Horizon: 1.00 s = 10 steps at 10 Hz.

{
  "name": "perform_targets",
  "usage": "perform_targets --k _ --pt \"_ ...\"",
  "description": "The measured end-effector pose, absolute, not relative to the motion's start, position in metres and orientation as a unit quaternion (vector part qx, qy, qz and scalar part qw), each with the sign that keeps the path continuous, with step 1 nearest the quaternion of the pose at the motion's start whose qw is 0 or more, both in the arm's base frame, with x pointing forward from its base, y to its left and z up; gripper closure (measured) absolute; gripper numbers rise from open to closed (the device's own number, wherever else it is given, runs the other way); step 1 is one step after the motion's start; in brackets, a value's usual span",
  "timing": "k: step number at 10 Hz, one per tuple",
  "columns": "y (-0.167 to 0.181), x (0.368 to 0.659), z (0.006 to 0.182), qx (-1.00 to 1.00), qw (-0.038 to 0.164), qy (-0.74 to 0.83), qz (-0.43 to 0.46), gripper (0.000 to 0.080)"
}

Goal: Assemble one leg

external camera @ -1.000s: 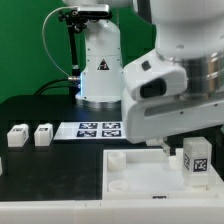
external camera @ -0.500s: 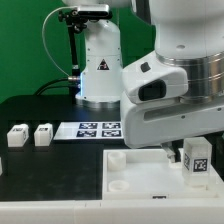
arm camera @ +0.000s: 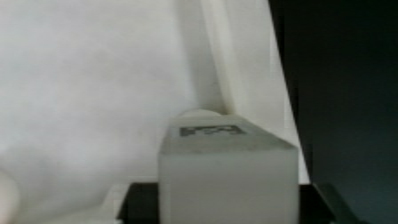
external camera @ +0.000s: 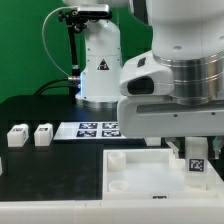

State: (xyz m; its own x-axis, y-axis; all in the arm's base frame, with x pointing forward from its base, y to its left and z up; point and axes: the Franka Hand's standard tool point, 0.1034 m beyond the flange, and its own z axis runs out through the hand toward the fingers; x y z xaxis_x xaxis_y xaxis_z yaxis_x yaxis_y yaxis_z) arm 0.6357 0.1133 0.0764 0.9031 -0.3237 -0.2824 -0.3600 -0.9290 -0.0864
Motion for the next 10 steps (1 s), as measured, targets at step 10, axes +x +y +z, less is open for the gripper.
perform_targets --k 10 --pt "0.1176 0.6376 0.0716 -0.803 0.064 0.587 0.085 0.0444"
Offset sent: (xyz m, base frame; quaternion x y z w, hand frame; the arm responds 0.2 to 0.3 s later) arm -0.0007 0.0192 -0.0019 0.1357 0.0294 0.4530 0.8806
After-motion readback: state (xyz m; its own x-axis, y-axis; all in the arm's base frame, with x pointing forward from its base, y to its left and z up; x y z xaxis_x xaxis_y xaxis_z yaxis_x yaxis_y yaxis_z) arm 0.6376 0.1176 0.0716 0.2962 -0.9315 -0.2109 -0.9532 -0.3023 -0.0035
